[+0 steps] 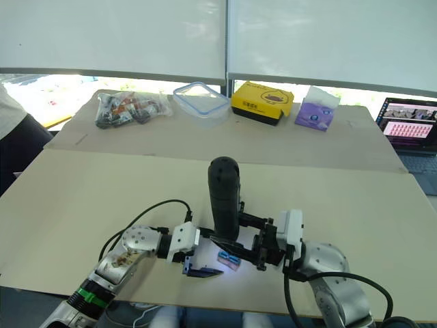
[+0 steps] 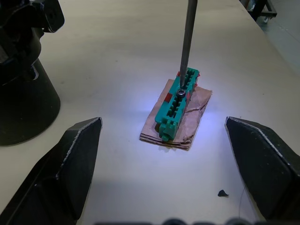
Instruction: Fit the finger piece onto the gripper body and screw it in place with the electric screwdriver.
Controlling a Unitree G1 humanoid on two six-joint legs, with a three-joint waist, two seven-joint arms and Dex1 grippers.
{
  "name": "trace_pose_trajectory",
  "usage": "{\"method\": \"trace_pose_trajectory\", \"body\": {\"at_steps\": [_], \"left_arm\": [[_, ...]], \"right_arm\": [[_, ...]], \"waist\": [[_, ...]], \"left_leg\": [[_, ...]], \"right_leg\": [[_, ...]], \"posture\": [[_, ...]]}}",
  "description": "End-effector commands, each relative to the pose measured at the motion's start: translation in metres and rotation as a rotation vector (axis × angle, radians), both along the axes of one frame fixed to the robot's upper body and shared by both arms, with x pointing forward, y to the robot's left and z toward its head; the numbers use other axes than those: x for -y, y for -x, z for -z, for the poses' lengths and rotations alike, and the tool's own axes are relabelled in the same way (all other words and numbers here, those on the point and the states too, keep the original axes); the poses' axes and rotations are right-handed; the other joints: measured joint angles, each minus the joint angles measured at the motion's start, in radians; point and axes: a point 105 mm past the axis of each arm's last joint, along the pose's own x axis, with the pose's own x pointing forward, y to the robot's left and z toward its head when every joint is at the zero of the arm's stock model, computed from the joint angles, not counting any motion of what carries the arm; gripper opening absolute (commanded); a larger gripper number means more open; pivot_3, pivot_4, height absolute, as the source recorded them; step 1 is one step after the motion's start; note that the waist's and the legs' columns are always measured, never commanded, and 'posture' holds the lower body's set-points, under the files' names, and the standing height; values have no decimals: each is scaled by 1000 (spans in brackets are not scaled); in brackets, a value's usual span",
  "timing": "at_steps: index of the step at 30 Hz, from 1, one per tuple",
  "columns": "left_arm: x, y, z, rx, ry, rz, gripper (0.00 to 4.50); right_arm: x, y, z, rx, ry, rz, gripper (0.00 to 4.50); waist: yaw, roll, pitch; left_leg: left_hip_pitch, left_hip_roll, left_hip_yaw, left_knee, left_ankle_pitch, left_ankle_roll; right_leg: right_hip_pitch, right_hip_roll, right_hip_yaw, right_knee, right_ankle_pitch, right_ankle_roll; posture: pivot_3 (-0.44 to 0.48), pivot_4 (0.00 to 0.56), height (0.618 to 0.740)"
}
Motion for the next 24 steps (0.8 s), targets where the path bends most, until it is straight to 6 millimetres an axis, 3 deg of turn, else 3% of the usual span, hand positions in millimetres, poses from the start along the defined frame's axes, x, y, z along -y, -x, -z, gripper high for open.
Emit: {"method": "trace_pose_trajectory", "body": {"at_steps": [1, 24], "left_arm": [[-8, 8, 24, -77, -62, -12, 4446], [-8, 9, 27, -84, -66, -15, 4446]], "right_arm": [[-2, 4, -14, 72, -34, -17, 1924], [-3, 5, -11, 53, -20, -31, 1924]], "waist": [[1, 0, 0], [1, 0, 0]], "left_leg": [[0, 0, 0, 0, 0, 0], [0, 0, 0, 0, 0, 0]], "right_leg": [[0, 0, 0, 0, 0, 0], [0, 0, 0, 0, 0, 0]], "posture": [[0, 150, 740], [0, 150, 740]]}}
